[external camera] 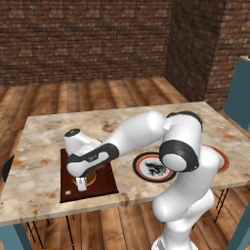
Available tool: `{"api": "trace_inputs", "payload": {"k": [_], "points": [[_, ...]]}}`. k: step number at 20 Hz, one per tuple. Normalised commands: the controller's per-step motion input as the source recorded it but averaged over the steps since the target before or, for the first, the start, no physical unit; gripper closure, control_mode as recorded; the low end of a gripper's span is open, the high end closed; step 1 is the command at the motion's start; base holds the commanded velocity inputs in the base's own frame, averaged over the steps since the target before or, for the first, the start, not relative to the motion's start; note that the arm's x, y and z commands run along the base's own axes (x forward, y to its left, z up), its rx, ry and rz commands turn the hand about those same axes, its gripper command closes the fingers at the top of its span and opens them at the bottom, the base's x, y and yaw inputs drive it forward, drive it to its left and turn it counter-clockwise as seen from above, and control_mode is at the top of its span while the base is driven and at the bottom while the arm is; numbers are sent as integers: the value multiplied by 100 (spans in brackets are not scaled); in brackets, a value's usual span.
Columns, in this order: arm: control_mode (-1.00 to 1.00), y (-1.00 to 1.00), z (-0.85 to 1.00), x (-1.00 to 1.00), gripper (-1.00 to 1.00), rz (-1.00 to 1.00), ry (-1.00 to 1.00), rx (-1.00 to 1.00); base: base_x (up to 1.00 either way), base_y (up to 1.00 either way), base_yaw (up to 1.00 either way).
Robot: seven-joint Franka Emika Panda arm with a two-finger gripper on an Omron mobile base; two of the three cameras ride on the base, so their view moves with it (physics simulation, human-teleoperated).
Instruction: Move the dessert items from the plates to the tray.
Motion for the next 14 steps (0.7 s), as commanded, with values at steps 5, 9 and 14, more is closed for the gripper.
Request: {"api": "trace_inputs", "payload": {"k": [5,9,14], "points": [[-100,0,40,0,-100,0,-1,-2,0,0,0],[-100,0,37,-1,-100,0,-5,0,0,0,0],[-100,-38,48,-16,-100,-3,-10,2,0,0,0]]}}
